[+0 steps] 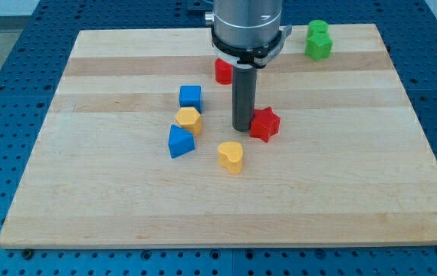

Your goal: Slightly move the red circle towards center of the board

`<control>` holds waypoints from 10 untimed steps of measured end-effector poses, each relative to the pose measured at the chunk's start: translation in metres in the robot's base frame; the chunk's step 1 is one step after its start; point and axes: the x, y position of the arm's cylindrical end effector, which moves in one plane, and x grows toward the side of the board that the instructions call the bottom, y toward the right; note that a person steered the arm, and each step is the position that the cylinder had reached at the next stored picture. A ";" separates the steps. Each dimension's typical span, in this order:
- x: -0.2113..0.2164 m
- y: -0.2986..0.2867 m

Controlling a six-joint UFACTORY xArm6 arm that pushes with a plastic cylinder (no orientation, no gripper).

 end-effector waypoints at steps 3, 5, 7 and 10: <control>-0.158 -0.009; -0.238 -0.036; -0.158 -0.063; -0.238 -0.030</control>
